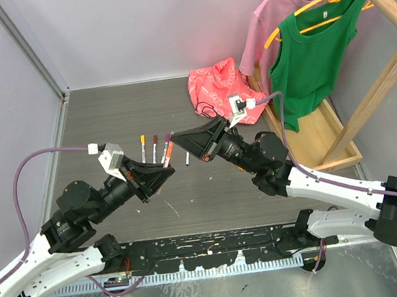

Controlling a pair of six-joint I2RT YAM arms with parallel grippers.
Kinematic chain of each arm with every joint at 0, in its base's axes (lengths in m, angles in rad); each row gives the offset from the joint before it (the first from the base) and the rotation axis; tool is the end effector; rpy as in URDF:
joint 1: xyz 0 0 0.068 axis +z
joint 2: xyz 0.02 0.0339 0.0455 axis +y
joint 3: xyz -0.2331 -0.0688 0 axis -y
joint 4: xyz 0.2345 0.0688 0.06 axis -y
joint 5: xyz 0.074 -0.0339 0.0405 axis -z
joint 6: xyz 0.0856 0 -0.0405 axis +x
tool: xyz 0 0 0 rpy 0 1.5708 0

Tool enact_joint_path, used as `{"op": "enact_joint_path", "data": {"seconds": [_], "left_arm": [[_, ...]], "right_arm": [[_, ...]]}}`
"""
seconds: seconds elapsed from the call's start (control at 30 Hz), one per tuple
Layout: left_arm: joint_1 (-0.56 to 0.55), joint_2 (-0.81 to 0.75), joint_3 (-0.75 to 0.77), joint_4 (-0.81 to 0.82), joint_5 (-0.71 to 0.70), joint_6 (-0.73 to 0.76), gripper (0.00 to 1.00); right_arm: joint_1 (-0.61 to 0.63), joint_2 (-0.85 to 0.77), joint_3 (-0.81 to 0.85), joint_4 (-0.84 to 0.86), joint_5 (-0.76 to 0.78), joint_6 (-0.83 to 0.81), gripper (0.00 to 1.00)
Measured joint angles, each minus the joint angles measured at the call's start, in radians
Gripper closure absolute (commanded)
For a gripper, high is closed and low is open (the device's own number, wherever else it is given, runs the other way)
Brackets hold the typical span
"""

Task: Insert the pens into the pen caps
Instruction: Insert the pen cap onto the pen.

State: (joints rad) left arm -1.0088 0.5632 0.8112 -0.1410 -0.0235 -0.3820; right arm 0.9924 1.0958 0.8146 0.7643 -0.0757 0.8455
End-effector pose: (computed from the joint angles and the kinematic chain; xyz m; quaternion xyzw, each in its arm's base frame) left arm 0.1052 -0.1632 0.3707 0.1977 0.6384 -0.4706 0.5762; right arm 0.1566 0.2518 0.3874 -0.0702 0.5133 0.6917 0.5032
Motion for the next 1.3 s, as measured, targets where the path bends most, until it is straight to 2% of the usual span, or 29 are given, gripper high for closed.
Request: {"op": "enact_joint_path", "data": {"seconds": [0.4,0.7,0.87,1.07,1.3], "left_arm": [[-0.005,-0.006,0.0,-0.004,-0.007,-0.003,1.0],[-0.006,-0.025,-0.002,-0.024,-0.014,-0.003,1.0],[-0.007,-0.025,-0.002,-0.034,-0.01,-0.003,1.0],[-0.003,-0.024,-0.002,-0.003,-0.038,-0.003,1.0],[-0.003,-0.024,-0.002,0.003,-0.053,-0.003,1.0]], "right_arm": [[0.035,0.007,0.0,0.014,0.039,-0.037,0.94],[0.068,0.001,-0.002,-0.016,0.053,-0.1,0.86],[0.073,-0.02,-0.005,-0.049,0.058,-0.133,0.77],[0.105,-0.036,-0.003,-0.156,0.013,-0.182,0.6],[0.117,-0.081,0.025,-0.306,0.026,-0.252,0.53]]}}
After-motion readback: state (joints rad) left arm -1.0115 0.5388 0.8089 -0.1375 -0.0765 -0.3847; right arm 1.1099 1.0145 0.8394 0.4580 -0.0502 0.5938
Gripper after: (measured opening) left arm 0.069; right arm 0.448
